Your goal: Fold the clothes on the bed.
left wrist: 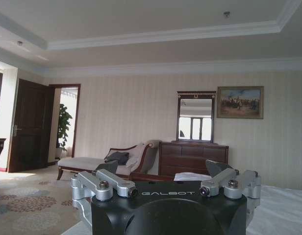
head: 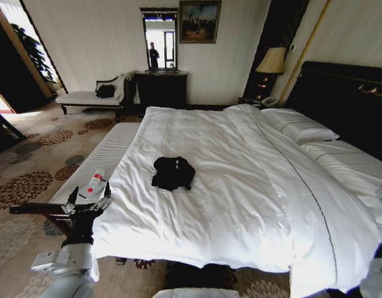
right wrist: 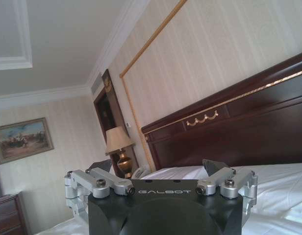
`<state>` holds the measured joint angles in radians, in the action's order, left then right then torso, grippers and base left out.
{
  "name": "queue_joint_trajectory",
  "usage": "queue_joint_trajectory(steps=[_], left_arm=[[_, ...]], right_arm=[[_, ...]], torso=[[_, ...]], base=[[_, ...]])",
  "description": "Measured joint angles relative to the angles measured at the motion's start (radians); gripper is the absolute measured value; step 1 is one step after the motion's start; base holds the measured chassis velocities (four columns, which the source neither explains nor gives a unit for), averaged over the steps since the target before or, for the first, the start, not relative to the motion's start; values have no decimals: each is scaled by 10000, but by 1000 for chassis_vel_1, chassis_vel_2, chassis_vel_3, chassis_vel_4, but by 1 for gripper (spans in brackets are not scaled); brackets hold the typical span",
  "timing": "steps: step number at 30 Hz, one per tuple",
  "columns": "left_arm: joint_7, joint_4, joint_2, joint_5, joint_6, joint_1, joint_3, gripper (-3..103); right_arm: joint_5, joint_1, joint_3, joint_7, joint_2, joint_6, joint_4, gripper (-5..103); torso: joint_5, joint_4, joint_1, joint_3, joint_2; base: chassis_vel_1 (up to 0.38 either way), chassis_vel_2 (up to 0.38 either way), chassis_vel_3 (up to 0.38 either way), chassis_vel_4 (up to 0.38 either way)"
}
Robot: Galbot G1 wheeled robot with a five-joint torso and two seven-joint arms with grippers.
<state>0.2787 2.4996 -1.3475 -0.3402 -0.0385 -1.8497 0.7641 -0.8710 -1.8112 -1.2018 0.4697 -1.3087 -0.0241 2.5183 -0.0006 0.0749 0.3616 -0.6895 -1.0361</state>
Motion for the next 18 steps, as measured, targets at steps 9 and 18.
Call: queue_joint_trajectory(steps=[9, 18], left_arm=[[-41, 31, -692, 558, 1009, 473, -154, 100], [-2329, -174, -1133, 698, 151, 328, -198, 100]], right_arm=[[842, 369, 675, -2344, 813, 1000, -754, 100], [2364, 1314, 2246, -5293, 3110, 2684, -3773, 100]], torso=[[-2, 1, 0, 1, 0], [3, 2, 1, 0, 1]], base=[[0, 0, 0, 0], [0, 0, 0, 0]])
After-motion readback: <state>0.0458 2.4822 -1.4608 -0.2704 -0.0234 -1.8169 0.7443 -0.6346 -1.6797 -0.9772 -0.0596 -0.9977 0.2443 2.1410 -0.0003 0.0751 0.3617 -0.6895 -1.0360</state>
